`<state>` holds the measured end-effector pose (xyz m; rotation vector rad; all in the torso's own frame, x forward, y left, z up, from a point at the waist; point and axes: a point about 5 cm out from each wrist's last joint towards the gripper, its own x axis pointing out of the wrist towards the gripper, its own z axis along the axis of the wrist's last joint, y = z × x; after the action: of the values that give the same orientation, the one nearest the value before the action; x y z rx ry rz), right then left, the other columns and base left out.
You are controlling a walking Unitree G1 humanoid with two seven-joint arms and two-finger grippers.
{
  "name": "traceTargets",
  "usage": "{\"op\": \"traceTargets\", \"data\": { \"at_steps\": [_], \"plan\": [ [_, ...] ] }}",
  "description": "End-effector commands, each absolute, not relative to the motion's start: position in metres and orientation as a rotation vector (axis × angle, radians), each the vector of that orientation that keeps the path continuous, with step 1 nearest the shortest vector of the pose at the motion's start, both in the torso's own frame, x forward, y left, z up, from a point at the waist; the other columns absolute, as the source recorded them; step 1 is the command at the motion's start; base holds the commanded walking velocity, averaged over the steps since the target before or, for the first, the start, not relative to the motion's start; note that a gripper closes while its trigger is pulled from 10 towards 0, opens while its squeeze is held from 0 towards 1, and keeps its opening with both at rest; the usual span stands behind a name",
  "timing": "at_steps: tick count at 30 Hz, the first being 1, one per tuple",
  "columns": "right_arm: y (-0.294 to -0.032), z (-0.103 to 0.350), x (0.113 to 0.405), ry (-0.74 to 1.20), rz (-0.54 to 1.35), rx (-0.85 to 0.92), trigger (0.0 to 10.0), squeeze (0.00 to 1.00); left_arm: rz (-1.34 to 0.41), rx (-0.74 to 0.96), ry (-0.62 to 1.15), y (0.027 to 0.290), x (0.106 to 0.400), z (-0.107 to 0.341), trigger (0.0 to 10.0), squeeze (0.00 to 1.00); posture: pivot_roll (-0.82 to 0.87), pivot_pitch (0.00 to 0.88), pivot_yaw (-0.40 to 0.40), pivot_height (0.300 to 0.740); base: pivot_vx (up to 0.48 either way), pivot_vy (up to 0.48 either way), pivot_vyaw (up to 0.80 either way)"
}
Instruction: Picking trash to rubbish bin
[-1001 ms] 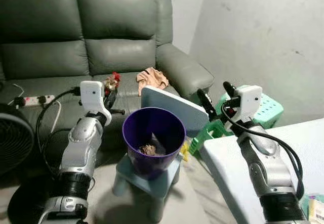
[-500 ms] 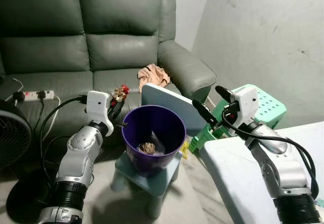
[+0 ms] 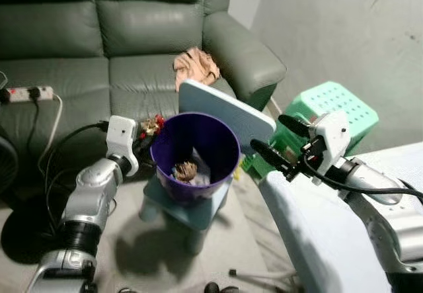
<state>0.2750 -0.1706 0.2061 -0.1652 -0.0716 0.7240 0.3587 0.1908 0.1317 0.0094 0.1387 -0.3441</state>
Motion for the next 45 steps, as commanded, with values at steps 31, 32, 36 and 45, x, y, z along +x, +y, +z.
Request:
{"op": "traceTargets", "data": {
  "at_steps": [31, 32, 36, 45],
  "plan": [
    [-0.17, 0.259, 0.231, -0.072, 0.75, -0.09, 10.0, 0.0, -0.471, -0.067, 0.162, 0.161, 0.391, 0.149, 10.0, 0.0, -0.28, 0.461, -0.219, 0.74, 0.0, 0.0, 0.0],
    [-0.17, 0.259, 0.231, -0.072, 0.75, -0.09, 10.0, 0.0, -0.471, -0.067, 0.162, 0.161, 0.391, 0.149, 10.0, 0.0, -0.28, 0.461, -0.219, 0.74, 0.0, 0.0, 0.0],
    [-0.174, 0.262, 0.228, -0.06, 0.746, -0.109, 10.0, 0.0, -0.499, -0.084, 0.152, 0.155, 0.393, 0.154, 10.0, 0.0, -0.31, 0.463, -0.227, 0.74, 0.0, 0.0, 0.0],
    [-0.179, 0.265, 0.225, -0.036, 0.73, -0.118, 10.0, 0.0, -0.496, -0.119, 0.133, 0.156, 0.397, 0.163, 10.0, 1.0, -0.32, 0.47, -0.23, 0.74, 0.0, 0.0, 0.0]
  ]
}}
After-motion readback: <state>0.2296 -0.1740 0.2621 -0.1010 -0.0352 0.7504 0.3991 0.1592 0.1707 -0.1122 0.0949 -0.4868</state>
